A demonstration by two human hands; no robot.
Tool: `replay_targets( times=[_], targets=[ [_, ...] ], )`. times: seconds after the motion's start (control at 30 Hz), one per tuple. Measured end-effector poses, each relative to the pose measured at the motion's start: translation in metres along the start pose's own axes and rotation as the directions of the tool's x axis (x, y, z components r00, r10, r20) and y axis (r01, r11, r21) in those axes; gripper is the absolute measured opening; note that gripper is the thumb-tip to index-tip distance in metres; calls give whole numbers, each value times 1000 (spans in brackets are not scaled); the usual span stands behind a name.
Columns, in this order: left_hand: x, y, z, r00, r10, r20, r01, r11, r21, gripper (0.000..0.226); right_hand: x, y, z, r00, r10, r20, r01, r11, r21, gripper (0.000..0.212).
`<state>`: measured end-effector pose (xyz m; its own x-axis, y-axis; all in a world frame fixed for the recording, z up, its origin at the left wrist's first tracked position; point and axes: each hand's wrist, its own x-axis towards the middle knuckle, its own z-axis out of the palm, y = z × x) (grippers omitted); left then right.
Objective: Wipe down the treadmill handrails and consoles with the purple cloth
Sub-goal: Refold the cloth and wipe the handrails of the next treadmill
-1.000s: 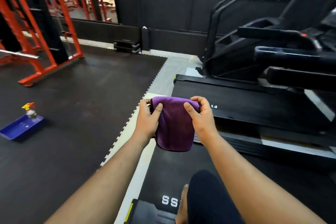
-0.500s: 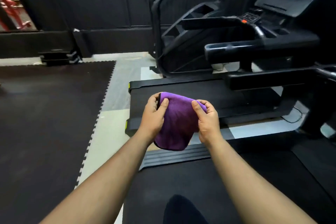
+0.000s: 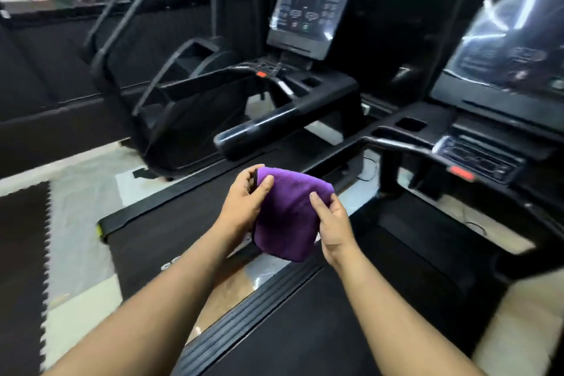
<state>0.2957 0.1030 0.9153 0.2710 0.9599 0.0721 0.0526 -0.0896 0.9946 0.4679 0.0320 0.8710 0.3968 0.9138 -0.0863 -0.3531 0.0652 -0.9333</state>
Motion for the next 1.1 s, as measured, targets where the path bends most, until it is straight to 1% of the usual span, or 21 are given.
replay_targets(
  times=[0.07, 0.1, 0.13, 0.2, 0.23, 0.33, 0.4, 0.43, 0.5, 0.53, 0.6, 0.63, 0.67, 0.7, 0.77, 0.8, 0.87, 0.9, 0.97, 1.03, 1.1],
  targets=[
    [15, 1, 22, 989, -14, 148, -1, 995, 102, 73, 4, -17, -25, 994, -74, -84, 67, 994, -90, 16],
    [22, 2, 39, 973, -21, 228, -18, 986, 166, 81, 5, -25, -41, 983, -112, -143, 92, 986, -142, 16],
    [29, 1, 58, 952, -27, 306, -42, 975, 218, 83, 5, -33, -59, 967, -150, -207, 111, 976, -188, 18],
    [38, 1, 89, 923, -19, 384, -101, 951, 291, 71, 2, -43, -86, 934, -200, -297, 119, 956, -269, 21],
    [45, -1, 108, 906, -10, 424, -135, 941, 310, 66, -1, -48, -102, 911, -214, -352, 107, 948, -300, 19],
    [59, -9, 156, 857, 18, 514, -194, 937, 289, 59, -14, -54, -138, 837, -262, -480, 79, 927, -367, 8],
    [67, -16, 183, 827, 6, 562, -198, 939, 281, 54, -21, -53, -157, 778, -285, -560, 29, 906, -422, 10],
    [69, -19, 193, 817, -14, 577, -176, 946, 272, 53, -24, -53, -165, 748, -293, -595, -3, 896, -445, 12],
    [73, -30, 216, 775, -51, 630, -105, 972, 209, 51, -30, -51, -180, 683, -314, -659, -59, 876, -478, 15],
    [73, -36, 226, 741, -83, 666, -50, 983, 179, 50, -33, -49, -186, 655, -316, -686, -87, 871, -484, 16],
    [77, -53, 246, 609, -154, 778, 19, 984, 180, 48, -39, -45, -196, 575, -321, -753, -152, 862, -484, 15],
    [78, -60, 256, 528, -189, 828, 25, 978, 207, 49, -42, -43, -200, 531, -327, -782, -190, 853, -486, 15],
    [76, -68, 265, 471, -209, 857, 11, 973, 232, 51, -47, -40, -202, 499, -328, -802, -230, 842, -488, 14],
    [76, -74, 274, 439, -218, 872, -20, 968, 252, 50, -52, -36, -204, 472, -322, -820, -271, 832, -483, 15],
    [75, -89, 294, 383, -222, 897, -94, 956, 277, 41, -63, -23, -209, 381, -309, -872, -380, 807, -452, 18],
    [71, -97, 305, 342, -225, 913, -115, 954, 278, 35, -72, -15, -213, 322, -301, -898, -440, 792, -423, 21],
    [61, -101, 317, 304, -221, 927, -128, 954, 269, 29, -89, -2, -213, 254, -304, -918, -509, 765, -394, 27],
    [52, -107, 325, 252, -232, 940, -131, 954, 270, 27, -100, 7, -213, 207, -301, -931, -551, 750, -365, 30],
    [33, -118, 338, 169, -230, 958, -146, 956, 255, 20, -120, 21, -211, 127, -299, -946, -600, 736, -313, 35],
    [10, -125, 346, 128, -228, 965, -159, 956, 247, 16, -138, 28, -207, 80, -283, -956, -613, 742, -271, 40],
    [-13, -131, 358, 90, -229, 969, -162, 957, 241, 16, -155, 29, -210, 35, -255, -966, -620, 753, -221, 52]
  ],
)
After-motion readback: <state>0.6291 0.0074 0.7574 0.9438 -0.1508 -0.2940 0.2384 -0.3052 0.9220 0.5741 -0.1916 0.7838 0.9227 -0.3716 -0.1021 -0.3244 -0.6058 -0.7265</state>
